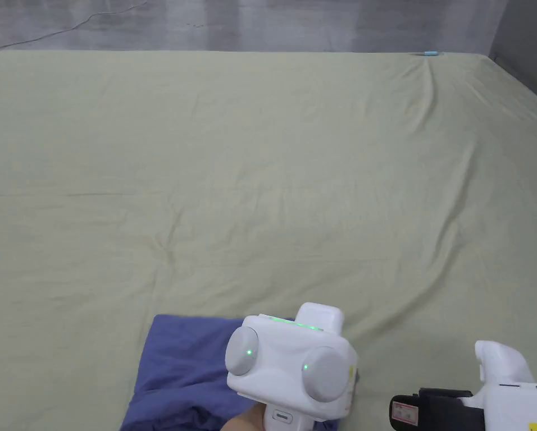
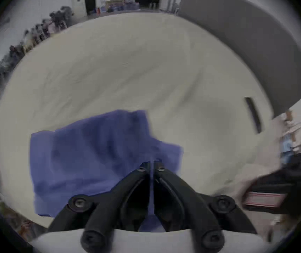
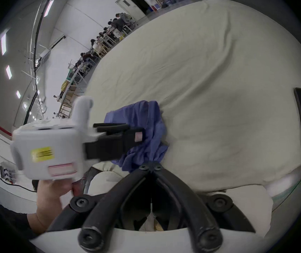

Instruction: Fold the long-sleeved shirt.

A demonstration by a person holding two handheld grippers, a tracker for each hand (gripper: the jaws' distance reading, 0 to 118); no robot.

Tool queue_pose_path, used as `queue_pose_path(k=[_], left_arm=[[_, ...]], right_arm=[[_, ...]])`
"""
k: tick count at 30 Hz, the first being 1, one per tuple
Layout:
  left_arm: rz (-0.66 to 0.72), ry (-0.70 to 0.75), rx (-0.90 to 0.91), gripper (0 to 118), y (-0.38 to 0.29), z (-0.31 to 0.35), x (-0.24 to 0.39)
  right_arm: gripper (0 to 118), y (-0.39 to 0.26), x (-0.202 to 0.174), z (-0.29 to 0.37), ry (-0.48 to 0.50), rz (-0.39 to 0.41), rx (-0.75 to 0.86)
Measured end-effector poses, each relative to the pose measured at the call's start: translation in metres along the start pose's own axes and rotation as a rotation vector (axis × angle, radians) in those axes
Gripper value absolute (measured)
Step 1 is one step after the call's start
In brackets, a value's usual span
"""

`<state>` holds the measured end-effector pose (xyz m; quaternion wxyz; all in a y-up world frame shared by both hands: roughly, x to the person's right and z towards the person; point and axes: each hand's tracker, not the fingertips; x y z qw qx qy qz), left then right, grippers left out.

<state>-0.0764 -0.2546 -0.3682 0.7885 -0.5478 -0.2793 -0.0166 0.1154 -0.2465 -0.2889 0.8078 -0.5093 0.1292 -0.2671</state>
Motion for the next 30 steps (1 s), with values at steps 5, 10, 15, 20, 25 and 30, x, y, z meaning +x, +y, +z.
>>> queue_pose_path(k=[5,10,15,20,25,30], left_arm=[[0.061,-0.111,0.098,0,-0.002,0.069,-0.042],[0.243,0.098,0.174,0,-0.012,0.107,-0.147],[0.386,0.209,0.130,0,-0.035,0.103,-0.224],[0.364,0.184,0.055,0,-0.057,0.086,-0.230],[0.399,0.120,0.072,13,-0.058,0.073,-0.240],[0.549,-0.135,0.103,114,-0.055,0.048,-0.266]], right_arm=[[0,0.021,-0.014,-0.010,0.024,0.000,0.028],[0,0.044,-0.054,-0.061,0.138,0.048,-0.020],[0,0.051,-0.069,-0.129,0.155,0.057,-0.142],[0,0.039,-0.027,-0.175,-0.032,0.010,-0.257],[0,0.040,0.007,-0.168,0.136,-0.090,-0.221],[0,0.040,0.016,-0.170,0.190,-0.122,-0.229]])
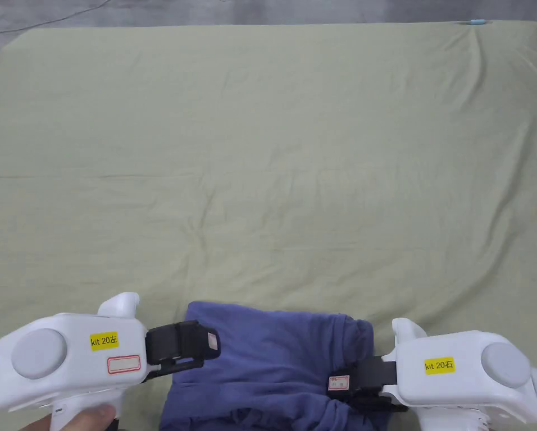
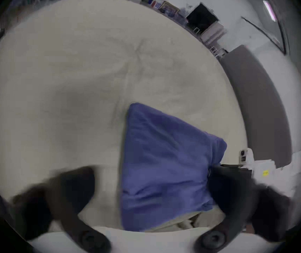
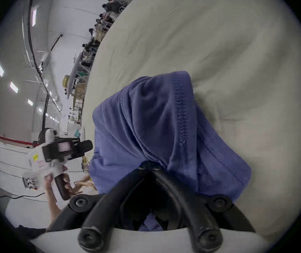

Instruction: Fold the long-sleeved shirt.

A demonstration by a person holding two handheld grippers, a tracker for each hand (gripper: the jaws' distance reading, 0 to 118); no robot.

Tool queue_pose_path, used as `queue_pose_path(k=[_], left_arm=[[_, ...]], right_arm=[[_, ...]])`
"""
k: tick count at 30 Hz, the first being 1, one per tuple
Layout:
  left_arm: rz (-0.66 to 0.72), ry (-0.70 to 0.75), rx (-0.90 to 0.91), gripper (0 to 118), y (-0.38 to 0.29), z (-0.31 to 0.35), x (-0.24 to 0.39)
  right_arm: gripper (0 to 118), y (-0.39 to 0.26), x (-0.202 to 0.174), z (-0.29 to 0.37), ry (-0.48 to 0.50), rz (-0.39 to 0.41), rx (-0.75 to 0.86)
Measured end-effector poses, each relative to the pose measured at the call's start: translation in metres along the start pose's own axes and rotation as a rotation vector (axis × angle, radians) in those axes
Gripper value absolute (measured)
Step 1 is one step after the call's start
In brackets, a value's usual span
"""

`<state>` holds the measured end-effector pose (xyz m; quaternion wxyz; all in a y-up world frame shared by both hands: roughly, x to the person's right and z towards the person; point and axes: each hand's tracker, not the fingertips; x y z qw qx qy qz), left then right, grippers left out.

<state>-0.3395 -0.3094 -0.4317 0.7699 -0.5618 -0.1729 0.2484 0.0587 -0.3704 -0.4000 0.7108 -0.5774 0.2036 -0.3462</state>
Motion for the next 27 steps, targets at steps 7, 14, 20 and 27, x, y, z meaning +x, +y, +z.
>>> queue_pose_path(k=[7,14,20,27], left_arm=[[0.233,-0.418,-0.143,112,0.009,-0.037,-0.029],[0.298,-0.429,-0.143,2,0.013,-0.056,-0.058],[0.230,-0.301,-0.070,2,0.005,-0.014,-0.046],[0.128,-0.084,-0.023,2,0.015,0.068,-0.039]], right_arm=[[0,-0.002,0.016,0.000,0.091,-0.056,-0.001],[0,-0.002,0.019,-0.001,0.112,-0.070,-0.003],[0,-0.010,-0.017,0.010,-0.006,0.015,0.039],[0,-0.019,-0.138,-0.002,-0.106,0.284,0.103]])
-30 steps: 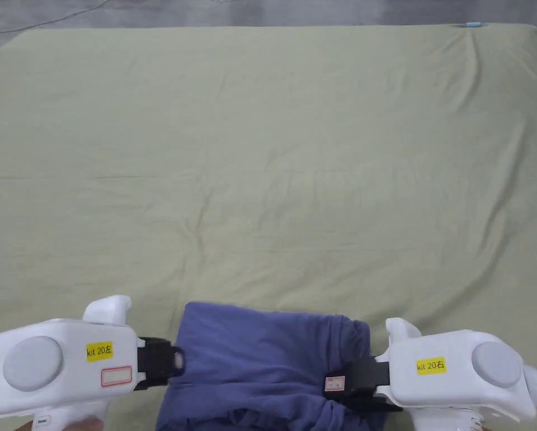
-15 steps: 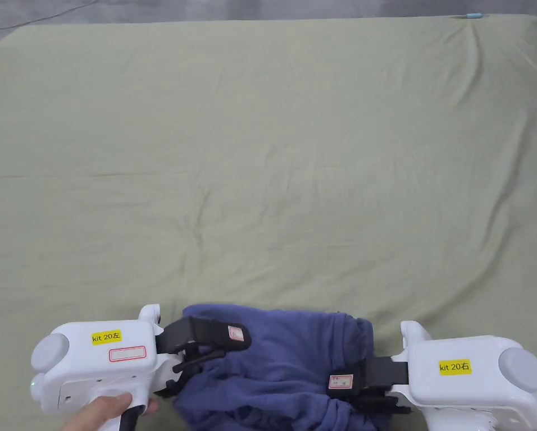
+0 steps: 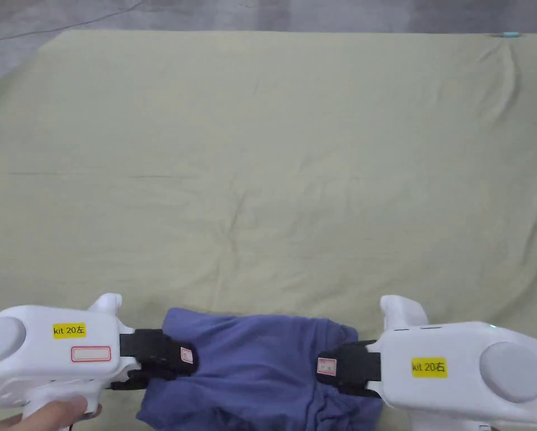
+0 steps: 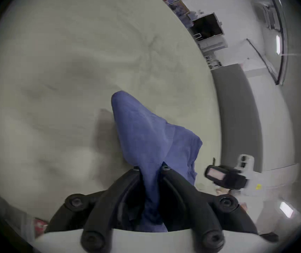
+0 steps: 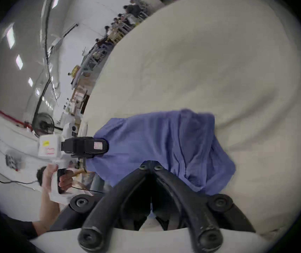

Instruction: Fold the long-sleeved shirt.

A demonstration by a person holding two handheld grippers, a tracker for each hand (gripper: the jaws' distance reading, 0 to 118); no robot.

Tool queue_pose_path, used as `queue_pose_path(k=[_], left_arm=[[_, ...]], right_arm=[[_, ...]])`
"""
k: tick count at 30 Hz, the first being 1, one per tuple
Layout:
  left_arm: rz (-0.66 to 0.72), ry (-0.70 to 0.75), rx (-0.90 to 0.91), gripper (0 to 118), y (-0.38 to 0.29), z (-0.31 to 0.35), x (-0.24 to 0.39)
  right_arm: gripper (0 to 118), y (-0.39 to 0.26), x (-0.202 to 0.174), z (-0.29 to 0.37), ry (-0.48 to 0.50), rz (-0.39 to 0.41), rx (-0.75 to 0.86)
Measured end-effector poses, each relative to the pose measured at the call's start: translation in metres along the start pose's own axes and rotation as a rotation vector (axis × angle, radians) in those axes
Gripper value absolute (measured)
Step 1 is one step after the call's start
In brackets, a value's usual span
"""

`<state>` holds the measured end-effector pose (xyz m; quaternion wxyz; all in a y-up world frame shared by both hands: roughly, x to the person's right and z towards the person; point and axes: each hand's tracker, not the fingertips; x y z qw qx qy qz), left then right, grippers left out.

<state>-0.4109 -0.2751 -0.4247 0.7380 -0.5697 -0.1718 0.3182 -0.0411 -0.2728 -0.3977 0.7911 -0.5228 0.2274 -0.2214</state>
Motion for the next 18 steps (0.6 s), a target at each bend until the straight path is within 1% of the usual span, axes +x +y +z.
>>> queue_pose_path(k=[2,4,5,8,11,13,14,17,18], left_arm=[[-0.012,0.064,0.031,2,0.010,0.027,-0.014],[-0.015,0.160,0.058,2,0.022,0.053,-0.034],[-0.033,0.246,0.076,2,0.028,0.067,-0.043],[-0.097,0.479,0.098,2,0.043,0.094,-0.073],[-0.072,0.693,0.116,2,0.054,0.107,-0.106],[-0.060,0.769,0.120,2,0.058,0.107,-0.129],[-0.022,0.766,0.119,2,0.058,0.106,-0.137],[0.015,0.714,0.110,3,0.049,0.100,-0.144],[0.019,0.720,0.125,11,0.046,0.098,-0.142]], right_arm=[[0,0.000,-0.039,-0.012,-0.002,0.075,0.004],[0,-0.005,-0.068,-0.024,0.040,0.118,-0.005],[0,-0.009,-0.081,-0.029,0.067,0.132,-0.016],[0,-0.018,-0.106,-0.039,0.124,0.139,-0.045],[0,-0.027,-0.121,-0.045,0.141,0.153,-0.054],[0,-0.036,-0.129,-0.047,0.152,0.175,-0.069],[0,-0.039,-0.132,-0.048,0.157,0.182,-0.075],[0,-0.044,-0.138,-0.048,0.163,0.207,-0.085],[0,-0.044,-0.139,-0.047,0.160,0.212,-0.083]])
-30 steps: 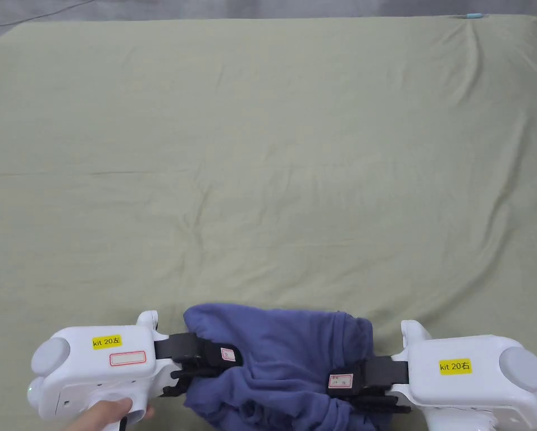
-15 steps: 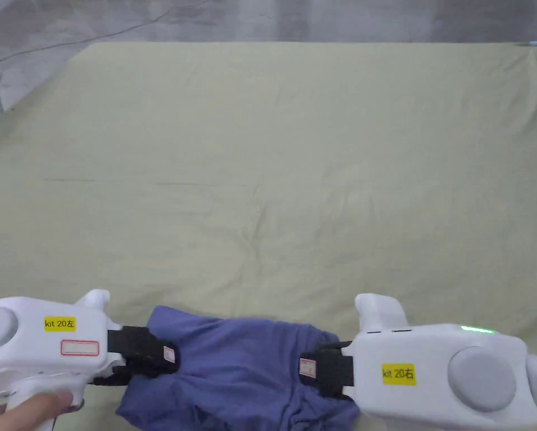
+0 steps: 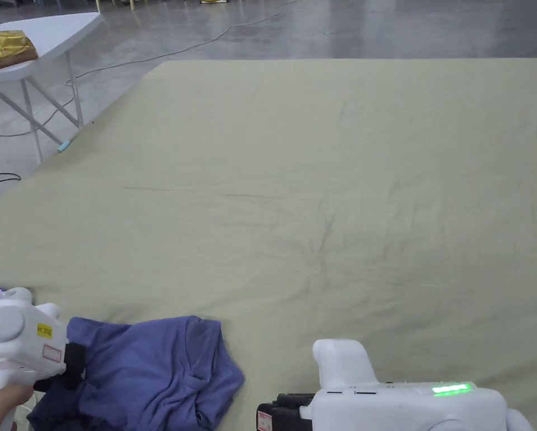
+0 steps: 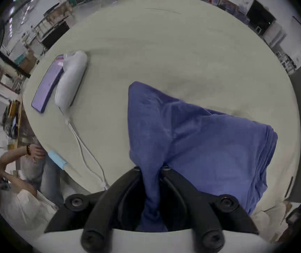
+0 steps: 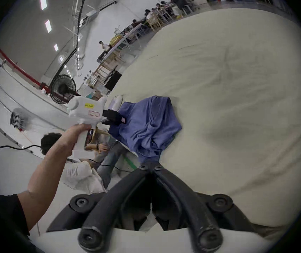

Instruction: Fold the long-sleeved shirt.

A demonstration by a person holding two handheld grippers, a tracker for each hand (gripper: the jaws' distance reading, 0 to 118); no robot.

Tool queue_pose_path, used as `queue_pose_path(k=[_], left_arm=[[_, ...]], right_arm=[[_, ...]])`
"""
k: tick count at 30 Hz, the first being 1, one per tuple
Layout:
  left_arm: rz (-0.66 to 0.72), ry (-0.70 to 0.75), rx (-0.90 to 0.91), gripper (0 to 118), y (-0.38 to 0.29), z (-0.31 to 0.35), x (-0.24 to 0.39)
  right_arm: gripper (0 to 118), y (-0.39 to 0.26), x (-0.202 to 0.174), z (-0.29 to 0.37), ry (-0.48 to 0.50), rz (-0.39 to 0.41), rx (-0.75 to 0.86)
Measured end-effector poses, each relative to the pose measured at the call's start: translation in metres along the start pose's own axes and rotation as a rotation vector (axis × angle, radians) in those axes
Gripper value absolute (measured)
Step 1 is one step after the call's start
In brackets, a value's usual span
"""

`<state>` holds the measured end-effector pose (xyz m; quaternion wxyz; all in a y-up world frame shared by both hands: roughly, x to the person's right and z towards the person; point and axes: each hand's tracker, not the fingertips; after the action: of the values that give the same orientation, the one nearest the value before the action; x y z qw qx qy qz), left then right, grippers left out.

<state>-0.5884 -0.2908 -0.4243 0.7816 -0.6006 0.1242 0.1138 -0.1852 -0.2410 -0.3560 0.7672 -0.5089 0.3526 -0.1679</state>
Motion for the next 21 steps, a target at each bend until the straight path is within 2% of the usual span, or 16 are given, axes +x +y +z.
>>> queue_pose_path(k=[2,3,4,6,9,11,12,13,15,16,18,21], left_arm=[[-0.005,0.030,0.062,87,-0.005,0.009,0.006],[0.001,0.018,0.055,112,-0.007,0.017,0.010],[-0.017,0.008,0.083,118,-0.009,0.027,0.015],[-0.043,-0.039,0.224,118,-0.013,0.059,0.026],[0.003,-0.148,0.381,118,-0.020,0.112,0.055],[0.030,-0.295,0.492,111,-0.030,0.149,0.080],[0.035,-0.368,0.530,95,-0.038,0.165,0.093],[-0.016,-0.437,0.584,46,-0.049,0.179,0.112],[-0.059,-0.408,0.650,12,-0.064,0.200,0.153],[-0.084,-0.357,0.683,0,-0.070,0.209,0.177],[-0.138,-0.317,0.761,0,-0.081,0.228,0.216],[-0.218,-0.314,0.880,0,-0.098,0.262,0.267]], right_arm=[[0,0.003,0.000,0.004,-0.008,0.005,0.007],[0,0.004,0.001,0.008,-0.009,0.006,0.014],[0,0.005,0.002,0.012,-0.011,0.005,0.023],[0,0.009,0.004,0.025,-0.010,-0.001,0.051],[0,0.015,0.012,0.056,-0.045,-0.001,0.136],[0,0.019,0.019,0.087,-0.081,0.015,0.196],[0,0.021,0.023,0.103,-0.098,0.018,0.226],[0,0.021,0.028,0.124,-0.117,0.017,0.276],[0,0.021,0.036,0.167,-0.177,0.033,0.367],[0,0.022,0.040,0.191,-0.228,0.039,0.414],[0,0.024,0.043,0.239,-0.315,0.054,0.521],[0,0.025,0.036,0.310,-0.499,0.124,0.715]])
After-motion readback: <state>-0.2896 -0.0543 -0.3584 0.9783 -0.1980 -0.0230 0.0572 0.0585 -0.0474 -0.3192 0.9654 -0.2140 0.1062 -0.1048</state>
